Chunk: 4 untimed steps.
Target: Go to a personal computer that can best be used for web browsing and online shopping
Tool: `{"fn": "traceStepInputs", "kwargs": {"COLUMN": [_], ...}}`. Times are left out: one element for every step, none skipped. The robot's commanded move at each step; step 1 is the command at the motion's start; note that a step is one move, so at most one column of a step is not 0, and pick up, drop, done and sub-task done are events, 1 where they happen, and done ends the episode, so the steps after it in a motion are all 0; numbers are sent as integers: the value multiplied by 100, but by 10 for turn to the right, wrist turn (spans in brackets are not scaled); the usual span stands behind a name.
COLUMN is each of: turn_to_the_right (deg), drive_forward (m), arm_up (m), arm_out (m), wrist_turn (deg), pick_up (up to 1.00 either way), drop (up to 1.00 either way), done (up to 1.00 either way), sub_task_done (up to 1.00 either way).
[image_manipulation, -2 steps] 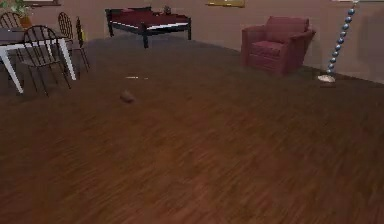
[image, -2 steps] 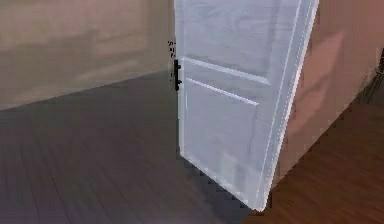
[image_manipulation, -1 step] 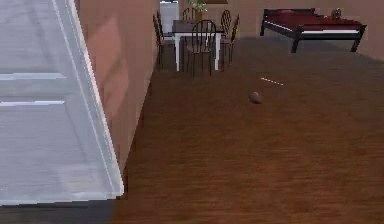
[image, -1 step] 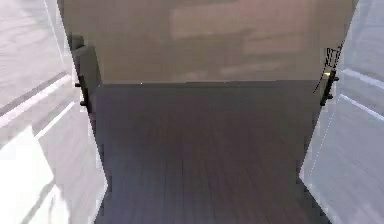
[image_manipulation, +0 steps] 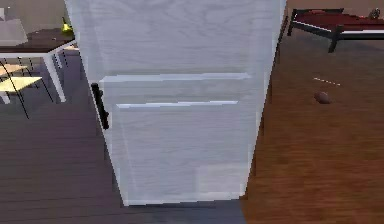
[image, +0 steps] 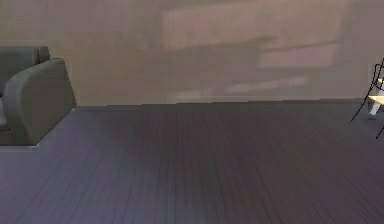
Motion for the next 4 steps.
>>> {"fn": "traceStepInputs", "kwargs": {"turn_to_the_right": [-120, 0, 60, 0], "drive_forward": [0, 25, 0, 30], "arm_up": [0, 0, 0, 0], "arm_out": [0, 0, 0, 0], "wrist_turn": [0, 0, 0, 0], "pick_up": [0, 0, 0, 0], "drop": [0, 0, 0, 0], "done": [0, 0, 0, 0], "sub_task_done": [0, 0, 0, 0]}}
